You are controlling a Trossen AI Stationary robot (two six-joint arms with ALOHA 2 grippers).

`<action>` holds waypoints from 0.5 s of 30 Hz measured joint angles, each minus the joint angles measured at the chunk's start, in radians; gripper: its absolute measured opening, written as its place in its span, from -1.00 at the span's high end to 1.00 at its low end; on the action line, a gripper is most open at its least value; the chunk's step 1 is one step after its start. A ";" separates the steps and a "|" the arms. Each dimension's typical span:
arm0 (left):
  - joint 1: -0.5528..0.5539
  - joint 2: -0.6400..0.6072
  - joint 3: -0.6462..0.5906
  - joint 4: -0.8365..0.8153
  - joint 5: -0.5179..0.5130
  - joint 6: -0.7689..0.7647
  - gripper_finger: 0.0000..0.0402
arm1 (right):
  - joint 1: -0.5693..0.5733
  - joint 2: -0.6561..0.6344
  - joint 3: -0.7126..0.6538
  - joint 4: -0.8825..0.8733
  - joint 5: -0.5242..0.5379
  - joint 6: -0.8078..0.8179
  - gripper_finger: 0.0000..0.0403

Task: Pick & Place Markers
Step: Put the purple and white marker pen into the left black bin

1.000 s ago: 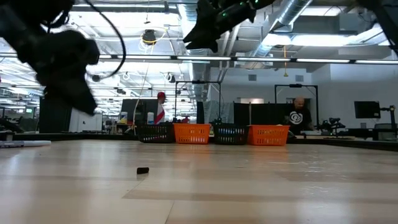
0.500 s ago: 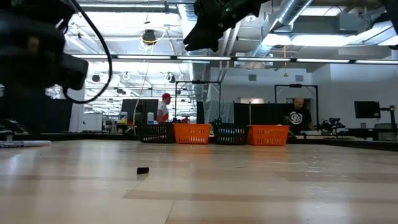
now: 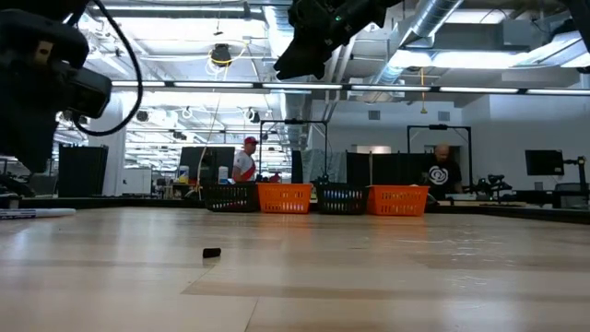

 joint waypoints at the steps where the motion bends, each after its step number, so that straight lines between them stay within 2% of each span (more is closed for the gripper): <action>1: 0.000 -0.015 0.000 -0.025 0.008 -0.025 0.62 | 0.000 0.000 0.000 0.000 0.000 0.000 0.22; 7: 0.000 -0.028 0.000 -0.167 0.065 -0.114 0.71 | 0.002 0.000 0.000 0.000 -0.001 -0.018 0.24; 10: 0.000 -0.005 0.000 -0.226 0.041 -0.127 0.74 | 0.002 0.000 0.000 0.005 -0.001 -0.025 0.24; 15: 0.000 0.031 0.000 -0.238 -0.037 -0.114 0.75 | 0.002 0.000 0.000 0.011 -0.001 -0.026 0.22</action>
